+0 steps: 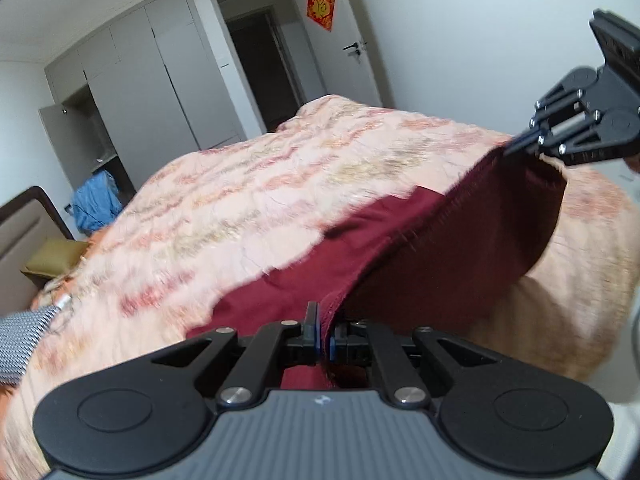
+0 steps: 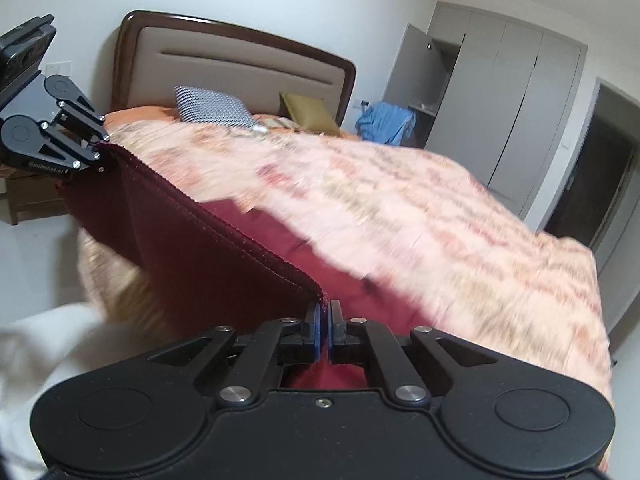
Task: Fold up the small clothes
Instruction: 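Lift the hem with both grippers and fold it toward the collar, then lower the folded hem onto the shirt and open both grippers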
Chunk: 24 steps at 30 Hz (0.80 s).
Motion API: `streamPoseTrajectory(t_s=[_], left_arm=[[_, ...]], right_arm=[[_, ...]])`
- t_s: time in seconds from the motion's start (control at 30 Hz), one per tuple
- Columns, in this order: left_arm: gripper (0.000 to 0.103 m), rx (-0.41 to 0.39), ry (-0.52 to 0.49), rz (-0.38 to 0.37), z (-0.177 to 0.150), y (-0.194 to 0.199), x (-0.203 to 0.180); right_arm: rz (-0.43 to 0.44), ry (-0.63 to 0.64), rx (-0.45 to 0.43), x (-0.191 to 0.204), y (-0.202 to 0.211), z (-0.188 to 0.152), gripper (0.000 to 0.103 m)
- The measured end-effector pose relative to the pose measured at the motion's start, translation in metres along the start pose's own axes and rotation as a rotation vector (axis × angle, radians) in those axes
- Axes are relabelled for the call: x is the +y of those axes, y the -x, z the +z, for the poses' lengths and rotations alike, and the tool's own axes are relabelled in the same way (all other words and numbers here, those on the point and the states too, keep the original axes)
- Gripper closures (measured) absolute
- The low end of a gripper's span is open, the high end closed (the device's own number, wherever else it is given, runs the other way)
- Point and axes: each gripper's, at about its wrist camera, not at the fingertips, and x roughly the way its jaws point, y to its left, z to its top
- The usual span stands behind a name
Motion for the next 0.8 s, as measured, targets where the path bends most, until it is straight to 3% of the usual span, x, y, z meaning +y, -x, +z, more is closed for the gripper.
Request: streamPoseTrajectory(t_s=[0.2, 0.47, 0.8], left_arm=[[0.099, 0.067, 0.13, -0.004, 0.033, -0.095, 0.056], [0.099, 0.145, 0.18, -0.047, 0.034, -0.208, 0.105], [0.098, 0.214, 0.311, -0.112, 0.009, -0.294, 0.131]], right_arm=[[-0.023, -0.028, 0.0, -0.056, -0.094, 0.029, 0.101], [-0.017, -0.111, 0.089, -0.111, -0.21, 0.029, 0.101], [-0.002, -0.169, 0.165, -0.12, -0.285, 0.004, 0.1]])
